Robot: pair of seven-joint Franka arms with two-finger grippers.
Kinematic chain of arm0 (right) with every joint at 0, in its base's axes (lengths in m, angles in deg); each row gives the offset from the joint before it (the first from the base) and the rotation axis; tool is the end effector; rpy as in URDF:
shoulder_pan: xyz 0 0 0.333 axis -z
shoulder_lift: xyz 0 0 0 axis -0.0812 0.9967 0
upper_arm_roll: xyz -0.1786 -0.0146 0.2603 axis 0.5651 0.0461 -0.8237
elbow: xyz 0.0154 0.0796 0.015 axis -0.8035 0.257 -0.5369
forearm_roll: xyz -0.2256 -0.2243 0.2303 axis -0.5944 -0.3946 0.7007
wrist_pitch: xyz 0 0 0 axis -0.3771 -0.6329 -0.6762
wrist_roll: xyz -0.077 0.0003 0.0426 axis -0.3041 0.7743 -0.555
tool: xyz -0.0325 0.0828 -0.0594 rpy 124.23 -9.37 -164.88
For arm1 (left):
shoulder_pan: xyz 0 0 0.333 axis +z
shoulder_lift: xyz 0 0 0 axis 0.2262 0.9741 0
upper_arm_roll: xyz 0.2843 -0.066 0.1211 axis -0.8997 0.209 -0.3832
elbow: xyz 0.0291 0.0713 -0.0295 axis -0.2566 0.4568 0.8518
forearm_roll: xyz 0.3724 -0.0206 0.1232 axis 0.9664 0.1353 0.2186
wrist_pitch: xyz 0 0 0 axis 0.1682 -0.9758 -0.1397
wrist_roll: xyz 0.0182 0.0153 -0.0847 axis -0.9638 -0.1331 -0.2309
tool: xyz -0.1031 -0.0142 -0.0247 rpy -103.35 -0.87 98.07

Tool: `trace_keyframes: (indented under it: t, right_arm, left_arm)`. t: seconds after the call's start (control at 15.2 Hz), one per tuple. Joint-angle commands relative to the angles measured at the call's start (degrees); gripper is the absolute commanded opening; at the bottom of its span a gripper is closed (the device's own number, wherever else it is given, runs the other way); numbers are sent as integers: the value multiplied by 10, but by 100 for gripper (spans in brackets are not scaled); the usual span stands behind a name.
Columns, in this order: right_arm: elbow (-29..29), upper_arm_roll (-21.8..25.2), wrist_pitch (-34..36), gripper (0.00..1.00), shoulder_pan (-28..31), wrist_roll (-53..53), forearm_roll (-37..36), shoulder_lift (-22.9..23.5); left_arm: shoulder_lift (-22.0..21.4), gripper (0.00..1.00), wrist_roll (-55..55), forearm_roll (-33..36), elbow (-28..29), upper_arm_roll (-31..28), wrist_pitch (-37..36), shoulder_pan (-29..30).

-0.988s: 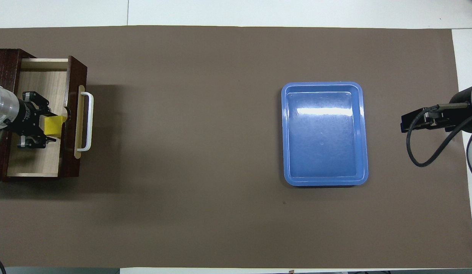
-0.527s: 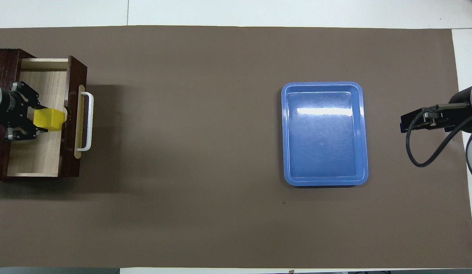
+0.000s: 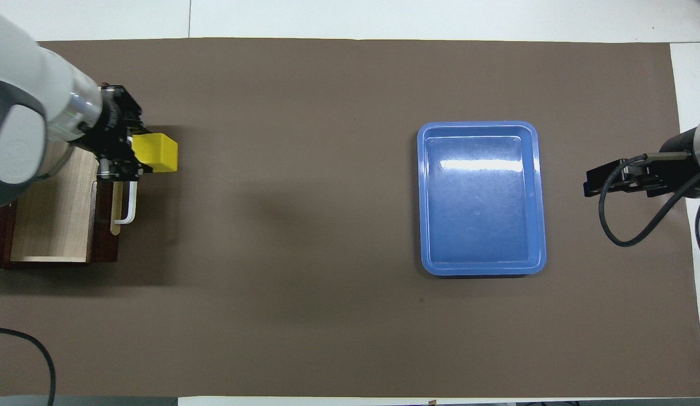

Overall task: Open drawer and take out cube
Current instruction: 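Lift the cube with the left gripper while the right gripper approaches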

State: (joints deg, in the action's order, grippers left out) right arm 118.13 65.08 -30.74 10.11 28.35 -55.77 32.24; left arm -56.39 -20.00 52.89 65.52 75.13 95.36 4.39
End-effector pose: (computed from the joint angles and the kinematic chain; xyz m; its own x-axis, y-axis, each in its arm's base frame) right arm 0.5379 0.0153 0.5908 0.9947 -0.0578 -0.0854 -0.0630 -0.9962 -0.0594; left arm 0.5925 -0.1685 0.5389 0.0672 0.9977 -0.0097 0.9964 -0.0676 -0.0512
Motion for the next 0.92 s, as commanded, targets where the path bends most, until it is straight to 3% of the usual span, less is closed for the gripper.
trace_keyframes:
  t: [0.0,0.2,0.4,0.86]
  right_arm:
    - [39,-2,-19,100,0,96,42,-20]
    - [70,-2,-34,100,-9,207,99,-13]
    - [76,-2,-59,100,-48,390,157,22]
    - [78,-2,-218,100,-136,698,324,113]
  left_arm:
    - [5,0,-84,21,-21,-7,-18,-65]
    - [5,0,-115,16,-22,-7,-17,-111]
    - [5,0,-119,20,-23,-6,-21,-135]
    - [6,0,-119,28,-22,-7,-18,-137]
